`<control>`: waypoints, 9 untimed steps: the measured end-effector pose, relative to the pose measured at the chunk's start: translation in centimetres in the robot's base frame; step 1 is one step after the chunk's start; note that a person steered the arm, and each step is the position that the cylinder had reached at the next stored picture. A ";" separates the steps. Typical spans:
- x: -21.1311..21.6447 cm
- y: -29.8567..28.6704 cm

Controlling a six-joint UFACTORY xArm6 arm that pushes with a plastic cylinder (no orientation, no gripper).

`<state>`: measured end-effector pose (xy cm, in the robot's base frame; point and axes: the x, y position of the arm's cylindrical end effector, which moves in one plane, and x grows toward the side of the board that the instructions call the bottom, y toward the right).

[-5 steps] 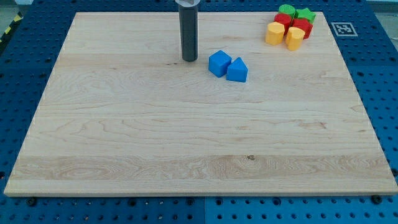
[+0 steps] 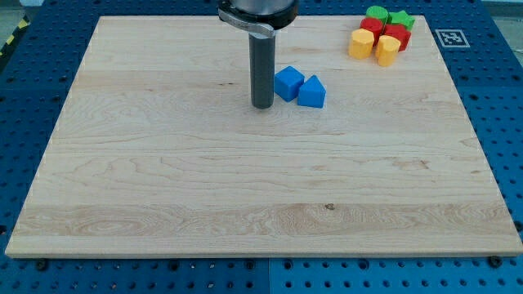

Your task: Push the blue triangle towards top right

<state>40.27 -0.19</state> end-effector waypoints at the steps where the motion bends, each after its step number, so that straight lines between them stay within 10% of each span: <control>1: 1.8 2.1; 9: -1.1 6.8</control>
<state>39.21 6.64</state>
